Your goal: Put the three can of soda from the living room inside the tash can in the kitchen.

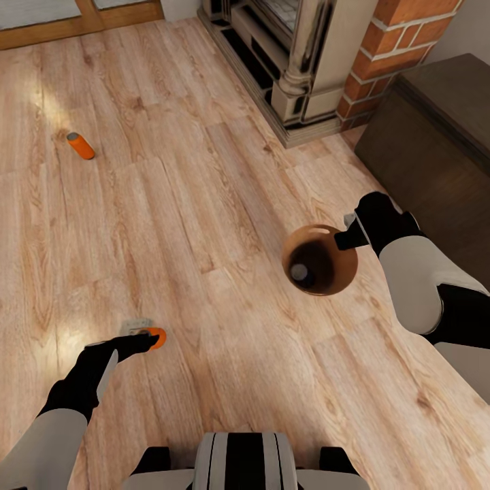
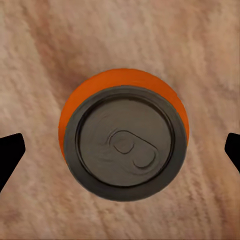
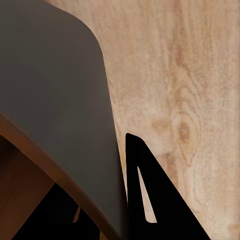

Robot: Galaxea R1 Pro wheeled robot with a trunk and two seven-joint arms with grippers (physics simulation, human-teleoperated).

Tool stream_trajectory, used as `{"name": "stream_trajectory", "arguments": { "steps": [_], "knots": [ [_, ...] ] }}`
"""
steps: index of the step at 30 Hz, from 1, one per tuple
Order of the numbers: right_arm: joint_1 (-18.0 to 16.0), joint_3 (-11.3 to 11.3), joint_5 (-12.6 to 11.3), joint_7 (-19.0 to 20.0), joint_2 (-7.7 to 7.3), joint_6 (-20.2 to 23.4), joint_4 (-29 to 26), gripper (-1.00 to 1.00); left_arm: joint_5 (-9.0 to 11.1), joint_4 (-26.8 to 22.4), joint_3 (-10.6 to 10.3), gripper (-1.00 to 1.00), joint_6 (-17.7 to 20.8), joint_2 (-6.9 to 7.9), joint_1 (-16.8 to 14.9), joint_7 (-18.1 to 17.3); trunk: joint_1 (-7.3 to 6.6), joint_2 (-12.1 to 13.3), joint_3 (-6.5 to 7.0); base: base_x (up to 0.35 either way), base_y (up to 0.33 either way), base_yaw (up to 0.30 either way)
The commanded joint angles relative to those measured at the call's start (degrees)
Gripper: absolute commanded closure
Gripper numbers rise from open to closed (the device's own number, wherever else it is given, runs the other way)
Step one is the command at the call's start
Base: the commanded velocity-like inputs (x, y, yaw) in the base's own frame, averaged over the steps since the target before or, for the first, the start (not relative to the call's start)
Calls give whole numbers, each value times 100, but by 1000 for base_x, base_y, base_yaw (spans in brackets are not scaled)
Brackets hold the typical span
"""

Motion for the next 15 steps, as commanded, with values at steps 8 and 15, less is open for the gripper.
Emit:
{"name": "stream_trajectory", "arguments": {
  "steps": [8,15],
  "knots": [
    [-2,-13,235,19,7,11,2,100,2,-34,-4,-100,-7,-7,8,-11,-1,0,-45,0,0,0],
    [-2,-24,311,19,5,11,7,100,2,-11,2,-100,-1,-7,9,-7,87,-161,-154,0,0,0]
  ]
}}
